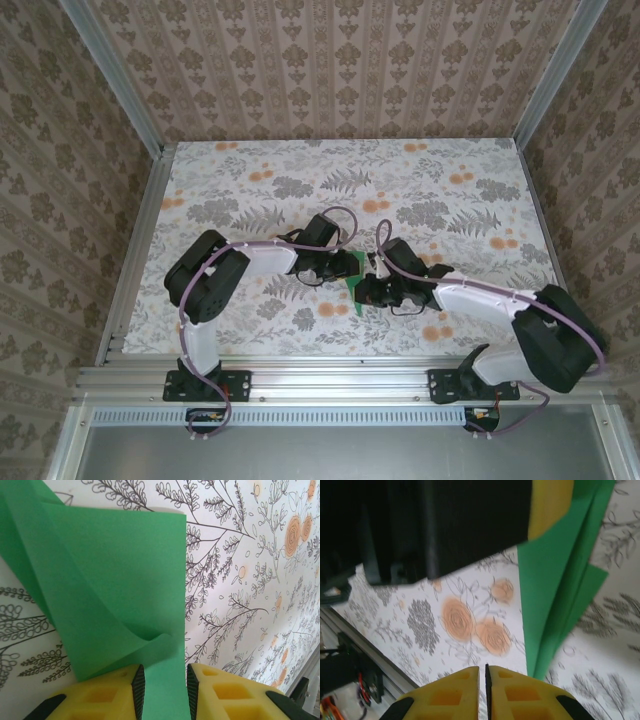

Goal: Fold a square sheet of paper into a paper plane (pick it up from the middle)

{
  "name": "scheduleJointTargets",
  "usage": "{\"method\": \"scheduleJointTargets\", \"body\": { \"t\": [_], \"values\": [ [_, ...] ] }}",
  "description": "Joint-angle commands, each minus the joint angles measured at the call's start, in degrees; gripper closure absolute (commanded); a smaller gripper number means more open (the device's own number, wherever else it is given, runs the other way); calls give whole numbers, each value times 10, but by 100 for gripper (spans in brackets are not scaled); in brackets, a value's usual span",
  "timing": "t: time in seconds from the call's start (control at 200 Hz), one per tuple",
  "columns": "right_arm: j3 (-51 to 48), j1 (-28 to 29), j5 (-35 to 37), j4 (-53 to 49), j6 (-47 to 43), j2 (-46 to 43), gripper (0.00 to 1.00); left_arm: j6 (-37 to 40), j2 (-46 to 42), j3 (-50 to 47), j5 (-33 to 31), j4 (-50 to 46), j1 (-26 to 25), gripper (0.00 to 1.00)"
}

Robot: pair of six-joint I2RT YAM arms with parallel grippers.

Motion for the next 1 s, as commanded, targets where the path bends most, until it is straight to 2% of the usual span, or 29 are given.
{"method": "scheduleJointTargets", "body": {
  "t": [0.0,0.145,0.285,0.465,0.705,0.86,0.995],
  "values": [
    [12,-3,-30,79,42,56,87,11,3,9,-19,-17,-2,68],
    [19,-3,-18,100,51,104,86,9,2,9,-20,-18,-1,68],
    [17,-7,11,41,12,126,88,10,1,11,-19,-17,-2,68],
    [-26,-17,-23,17,-28,148,91,12,-22,15,-20,-23,4,66],
    [-64,-34,-104,62,-71,172,94,30,-133,0,-30,-22,23,53],
    [-45,-42,-140,53,-113,184,95,28,-165,-26,-50,-31,24,53],
    [-17,-54,-160,8,-156,197,95,6,-170,-70,-45,5,17,55]
  ]
}}
